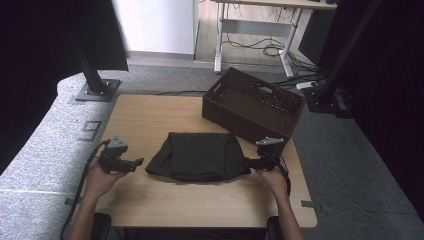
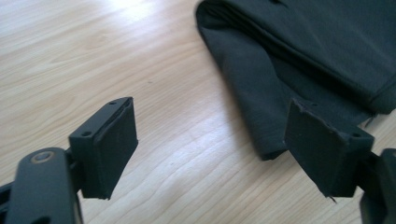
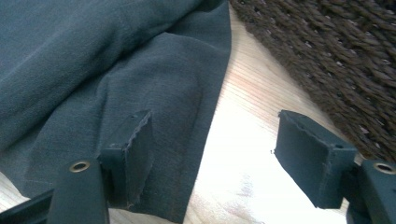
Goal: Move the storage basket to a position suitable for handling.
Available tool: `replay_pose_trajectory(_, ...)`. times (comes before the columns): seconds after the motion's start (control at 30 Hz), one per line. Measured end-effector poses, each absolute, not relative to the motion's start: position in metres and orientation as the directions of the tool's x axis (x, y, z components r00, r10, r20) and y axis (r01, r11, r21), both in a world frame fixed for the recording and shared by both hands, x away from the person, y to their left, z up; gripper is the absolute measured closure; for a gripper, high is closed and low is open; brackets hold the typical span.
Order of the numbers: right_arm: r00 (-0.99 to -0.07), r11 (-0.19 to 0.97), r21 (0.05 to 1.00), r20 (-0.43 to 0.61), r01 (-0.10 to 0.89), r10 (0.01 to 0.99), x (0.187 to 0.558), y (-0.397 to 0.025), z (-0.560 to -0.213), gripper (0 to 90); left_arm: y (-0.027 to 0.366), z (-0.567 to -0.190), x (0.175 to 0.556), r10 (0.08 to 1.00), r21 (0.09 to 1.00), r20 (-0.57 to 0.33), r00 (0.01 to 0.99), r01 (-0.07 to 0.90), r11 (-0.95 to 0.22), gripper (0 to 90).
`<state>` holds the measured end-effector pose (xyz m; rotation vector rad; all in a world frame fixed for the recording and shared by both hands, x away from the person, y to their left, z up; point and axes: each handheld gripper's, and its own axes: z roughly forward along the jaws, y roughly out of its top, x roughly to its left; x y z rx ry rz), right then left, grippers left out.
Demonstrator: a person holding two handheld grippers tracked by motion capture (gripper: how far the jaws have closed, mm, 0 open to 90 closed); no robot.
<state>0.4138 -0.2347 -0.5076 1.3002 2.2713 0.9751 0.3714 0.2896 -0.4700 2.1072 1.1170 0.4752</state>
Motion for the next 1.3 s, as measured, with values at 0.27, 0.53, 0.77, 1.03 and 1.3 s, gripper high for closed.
replay_pose_trajectory(0.27, -0.529, 0.343, 0.706, 0.052, 0.619, 0.847, 0.423, -0.227, -0.509, 27.0, 0.265, -0.479, 0.399, 0.811, 0.709, 0.013, 0.585, 0.567, -0.42, 19.4)
replay_pose_trajectory(0.53, -0.541, 0.349, 0.701, 0.063, 0.622, 0.838, 0.438, -0.216, -0.513, 31.1, 0.239, -0.497, 0.434, 0.798, 0.71, -0.013, 0.603, 0.567, -0.417, 29.1)
replay_pose_trajectory(0.77, -0.558, 0.388, 0.68, 0.037, 0.622, 0.829, 0.453, -0.197, -0.523, 36.1, 0.214, -0.515, 0.453, 0.786, 0.688, 0.002, 0.618, 0.57, -0.449, 38.1)
replay_pose_trajectory(1.03, -0.571, 0.407, 0.65, 0.051, 0.642, 0.819, 0.455, -0.188, -0.533, 58.9, 0.206, -0.535, 0.454, 0.768, 0.658, 0.012, 0.641, 0.573, -0.488, 58.2)
replay_pose_trajectory(1.3, -0.587, 0.409, 0.649, 0.071, 0.641, 0.806, 0.443, -0.186, -0.533, 73.4, 0.21, -0.537, 0.44, 0.756, 0.675, 0.011, 0.655, 0.553, -0.488, 66.8)
